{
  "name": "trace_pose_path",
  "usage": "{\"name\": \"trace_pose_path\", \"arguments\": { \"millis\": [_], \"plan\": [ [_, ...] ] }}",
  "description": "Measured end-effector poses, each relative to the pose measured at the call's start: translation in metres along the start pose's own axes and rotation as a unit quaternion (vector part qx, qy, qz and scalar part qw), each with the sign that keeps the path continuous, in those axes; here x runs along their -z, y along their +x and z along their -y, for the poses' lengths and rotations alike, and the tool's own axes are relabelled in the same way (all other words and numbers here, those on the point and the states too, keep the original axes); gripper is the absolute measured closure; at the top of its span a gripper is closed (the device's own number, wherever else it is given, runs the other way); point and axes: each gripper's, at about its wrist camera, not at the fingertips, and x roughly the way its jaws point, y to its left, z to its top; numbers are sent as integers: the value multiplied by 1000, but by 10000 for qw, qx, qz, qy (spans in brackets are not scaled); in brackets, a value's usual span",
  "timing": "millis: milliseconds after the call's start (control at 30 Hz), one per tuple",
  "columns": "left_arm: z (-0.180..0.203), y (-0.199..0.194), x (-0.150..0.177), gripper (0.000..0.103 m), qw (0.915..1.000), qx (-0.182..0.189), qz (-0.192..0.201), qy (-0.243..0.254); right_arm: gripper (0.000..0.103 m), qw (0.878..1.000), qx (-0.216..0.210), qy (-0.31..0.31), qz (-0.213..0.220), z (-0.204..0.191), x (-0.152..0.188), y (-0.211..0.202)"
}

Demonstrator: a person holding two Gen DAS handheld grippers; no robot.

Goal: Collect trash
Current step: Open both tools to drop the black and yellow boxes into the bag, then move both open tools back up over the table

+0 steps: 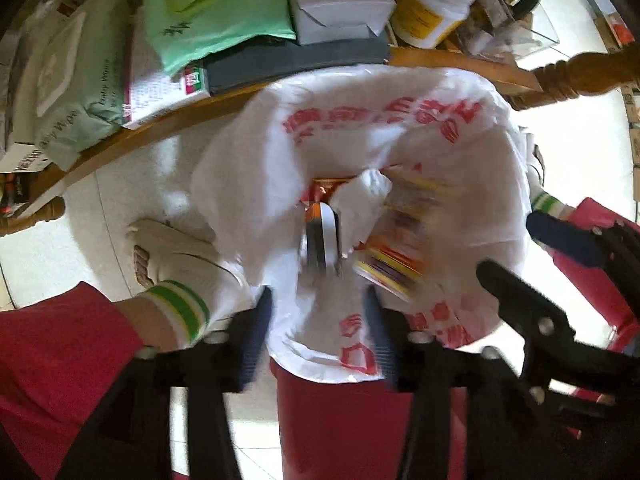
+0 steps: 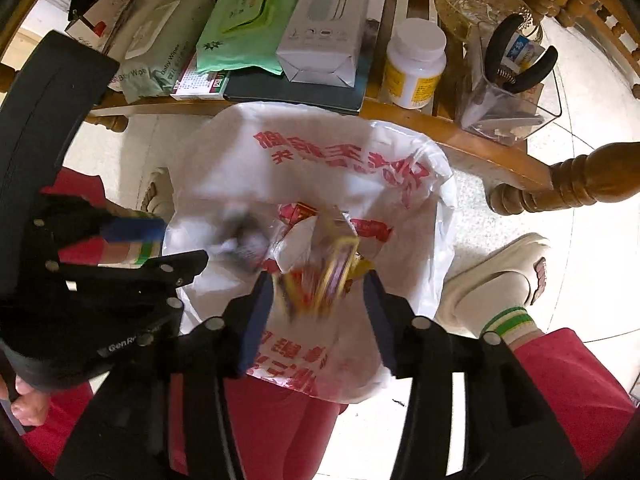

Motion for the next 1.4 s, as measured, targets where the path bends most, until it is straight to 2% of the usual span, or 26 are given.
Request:
{"name": "trace_pose_path", "arguments": {
  "millis": [667, 900, 1067, 1200, 1300, 1400],
  "plan": [
    [0, -12, 3, 38, 9995, -278, 145, 74, 51, 10000, -31, 66, 62, -2, 4, -10],
    [1, -33, 11, 27, 9987, -306, 365, 167, 39, 9995, -35, 205, 251, 0, 13, -33],
    [8, -64, 26, 25, 9954, -462, 741, 381, 35, 9984, -97, 203, 521, -7, 24, -64],
    [16, -97, 46, 23, 9884, -709, 1154, 681, 33, 9973, -134, 120, 711, -16, 34, -89],
    [19, -122, 56, 23, 9852, -671, 1345, 821, 24, 9956, -169, 65, 922, -23, 42, -115],
    [20, -151, 68, 22, 9818, -544, 1533, 984, 21, 9931, -198, 7, 1159, -27, 50, -147]
  ]
}}
